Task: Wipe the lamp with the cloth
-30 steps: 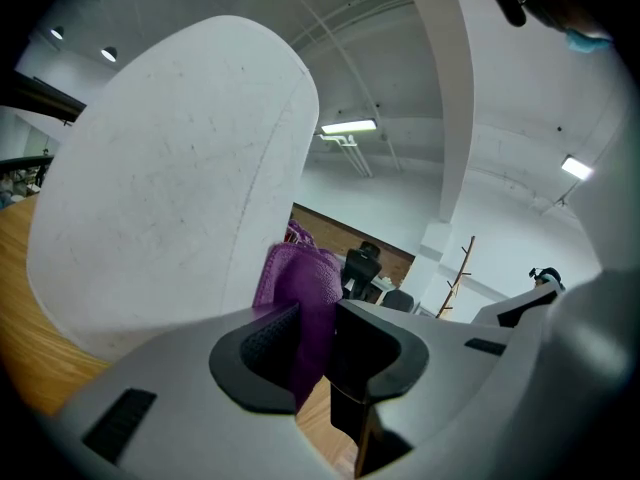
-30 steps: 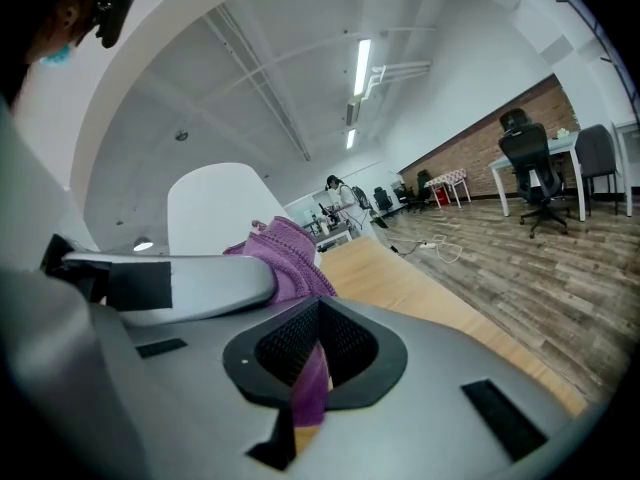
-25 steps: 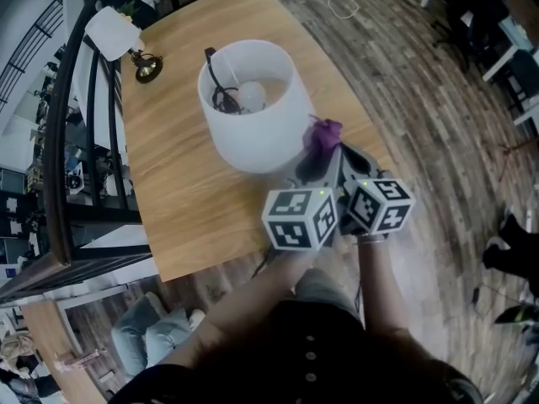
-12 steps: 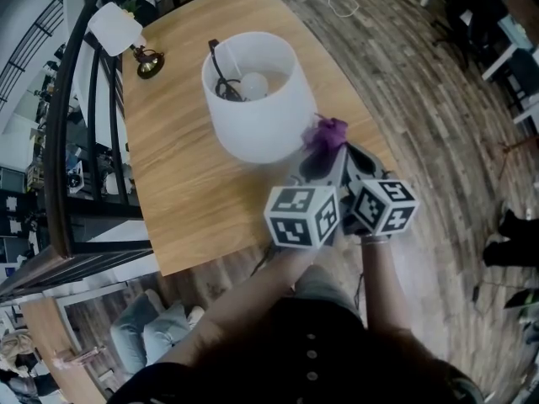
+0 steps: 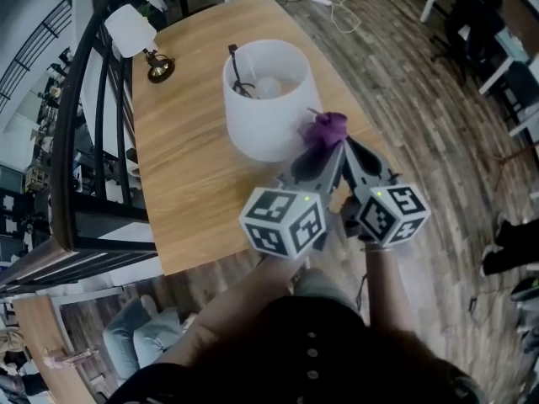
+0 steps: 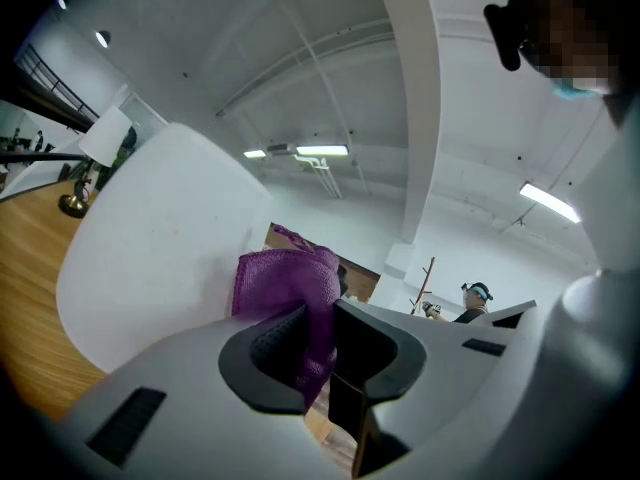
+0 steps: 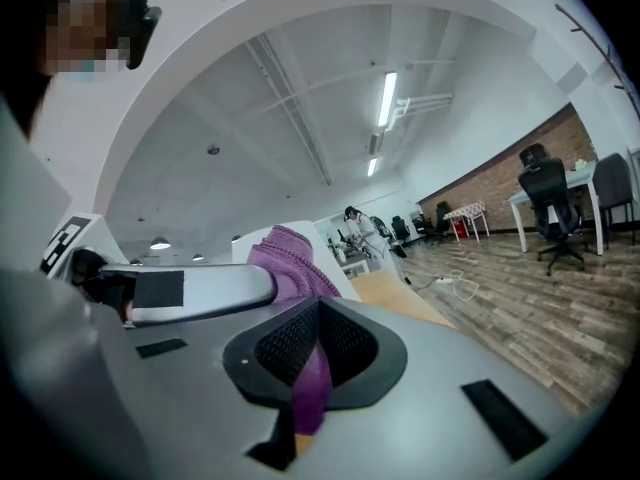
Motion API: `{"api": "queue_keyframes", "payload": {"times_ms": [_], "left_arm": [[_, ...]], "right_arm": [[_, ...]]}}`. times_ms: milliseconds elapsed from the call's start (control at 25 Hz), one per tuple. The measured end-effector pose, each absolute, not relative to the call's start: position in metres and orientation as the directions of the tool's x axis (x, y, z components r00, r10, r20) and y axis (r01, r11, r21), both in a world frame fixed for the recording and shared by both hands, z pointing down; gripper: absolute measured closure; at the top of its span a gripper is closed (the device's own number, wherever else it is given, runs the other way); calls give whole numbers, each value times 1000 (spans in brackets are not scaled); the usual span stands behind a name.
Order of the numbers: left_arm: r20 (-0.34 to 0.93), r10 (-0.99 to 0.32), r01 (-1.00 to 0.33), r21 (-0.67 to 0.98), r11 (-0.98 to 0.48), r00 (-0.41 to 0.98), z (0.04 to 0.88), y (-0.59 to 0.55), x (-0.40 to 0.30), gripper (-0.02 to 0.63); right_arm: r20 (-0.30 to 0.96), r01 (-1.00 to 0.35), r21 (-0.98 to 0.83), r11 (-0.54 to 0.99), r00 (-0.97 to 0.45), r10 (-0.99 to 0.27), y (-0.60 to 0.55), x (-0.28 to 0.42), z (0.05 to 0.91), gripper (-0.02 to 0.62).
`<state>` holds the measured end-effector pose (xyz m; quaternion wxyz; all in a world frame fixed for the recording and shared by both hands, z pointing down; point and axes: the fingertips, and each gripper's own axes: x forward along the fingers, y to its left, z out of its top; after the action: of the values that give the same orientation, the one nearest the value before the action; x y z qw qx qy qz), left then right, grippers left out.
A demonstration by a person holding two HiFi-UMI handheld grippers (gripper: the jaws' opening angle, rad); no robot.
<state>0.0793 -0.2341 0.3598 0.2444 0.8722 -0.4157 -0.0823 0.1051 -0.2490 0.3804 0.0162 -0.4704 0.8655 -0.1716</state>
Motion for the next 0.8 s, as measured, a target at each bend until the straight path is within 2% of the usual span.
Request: {"api": "queue_keyframes", "payload": {"times_ms": [280, 800], "left_arm": [[-59, -770, -669, 455, -588, 636, 313, -214, 35, 532], [-191, -838, -711, 454, -537, 511, 281, -189, -63, 535]], "right_arm": [[27, -738, -295, 606, -641, -767, -230, 67, 330, 583], [-72, -641, -252, 725, -735, -674, -210, 23, 283, 583]]}}
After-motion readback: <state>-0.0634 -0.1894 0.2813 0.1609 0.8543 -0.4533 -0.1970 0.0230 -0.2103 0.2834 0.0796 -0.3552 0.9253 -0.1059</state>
